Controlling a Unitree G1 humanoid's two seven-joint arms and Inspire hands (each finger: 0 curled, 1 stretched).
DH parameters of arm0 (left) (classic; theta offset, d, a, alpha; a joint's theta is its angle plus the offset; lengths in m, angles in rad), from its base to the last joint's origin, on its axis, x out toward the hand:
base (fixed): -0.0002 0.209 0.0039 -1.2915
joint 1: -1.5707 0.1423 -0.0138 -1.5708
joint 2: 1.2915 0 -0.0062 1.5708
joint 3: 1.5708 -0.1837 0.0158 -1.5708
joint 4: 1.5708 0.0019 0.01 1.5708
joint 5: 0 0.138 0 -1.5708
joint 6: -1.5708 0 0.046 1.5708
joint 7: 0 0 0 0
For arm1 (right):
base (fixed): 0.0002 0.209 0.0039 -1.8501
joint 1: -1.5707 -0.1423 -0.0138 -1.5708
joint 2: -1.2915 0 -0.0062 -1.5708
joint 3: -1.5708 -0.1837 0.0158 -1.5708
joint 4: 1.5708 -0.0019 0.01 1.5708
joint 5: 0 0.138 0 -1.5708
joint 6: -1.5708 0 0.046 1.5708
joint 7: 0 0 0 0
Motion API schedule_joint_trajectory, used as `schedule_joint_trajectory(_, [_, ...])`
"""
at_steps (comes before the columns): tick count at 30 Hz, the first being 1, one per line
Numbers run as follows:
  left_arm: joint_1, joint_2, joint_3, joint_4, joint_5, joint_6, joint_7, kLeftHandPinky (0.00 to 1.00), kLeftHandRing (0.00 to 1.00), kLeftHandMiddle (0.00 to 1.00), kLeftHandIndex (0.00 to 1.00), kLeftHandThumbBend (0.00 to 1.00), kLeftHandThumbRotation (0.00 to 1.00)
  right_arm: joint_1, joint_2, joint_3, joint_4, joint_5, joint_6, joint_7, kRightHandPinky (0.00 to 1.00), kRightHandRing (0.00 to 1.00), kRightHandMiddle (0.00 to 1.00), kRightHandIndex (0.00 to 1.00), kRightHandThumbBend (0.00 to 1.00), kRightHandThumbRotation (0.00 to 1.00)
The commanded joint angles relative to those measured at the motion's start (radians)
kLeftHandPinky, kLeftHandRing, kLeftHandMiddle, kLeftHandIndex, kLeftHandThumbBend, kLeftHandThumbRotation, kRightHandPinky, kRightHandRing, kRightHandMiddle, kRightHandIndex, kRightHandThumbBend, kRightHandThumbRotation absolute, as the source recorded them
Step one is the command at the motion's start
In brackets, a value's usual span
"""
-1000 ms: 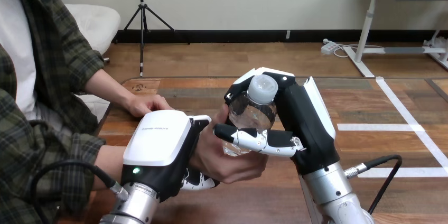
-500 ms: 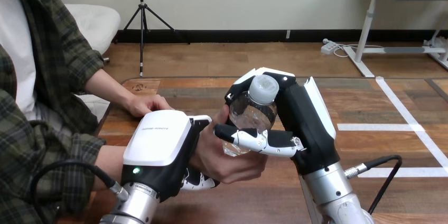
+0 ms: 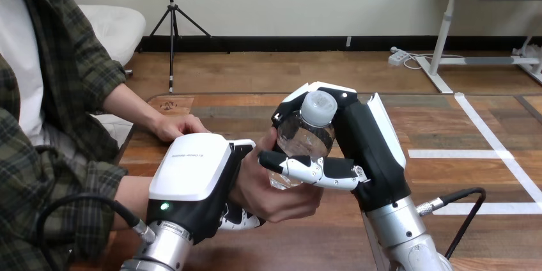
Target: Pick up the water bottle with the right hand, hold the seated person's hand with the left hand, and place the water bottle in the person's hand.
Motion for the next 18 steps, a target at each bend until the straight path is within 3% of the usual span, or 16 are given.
schedule_joint_trajectory(1, [-0.052, -0.002, 0.005, 0.008, 0.008, -0.002, 0.009, 0.45, 0.52, 0.57, 0.57, 0.77, 0.0, -0.037, -0.005, -0.012, -0.043, 0.014, -0.023, -0.005, 0.34, 0.39, 0.42, 0.43, 0.68, 0.0])
schedule_joint_trajectory(9, [-0.053, 0.002, 0.004, 0.011, 0.012, -0.006, 0.014, 0.45, 0.53, 0.58, 0.58, 0.77, 0.0, -0.039, 0.001, -0.014, -0.036, 0.015, -0.028, -0.01, 0.34, 0.39, 0.42, 0.43, 0.68, 0.0])
schedule_joint_trajectory(18, [-0.051, 0.011, 0.002, 0.021, 0.022, -0.023, 0.039, 0.57, 0.69, 0.74, 0.69, 0.8, 0.0, -0.038, 0.007, -0.015, -0.035, 0.021, -0.029, -0.012, 0.35, 0.4, 0.44, 0.45, 0.7, 0.0])
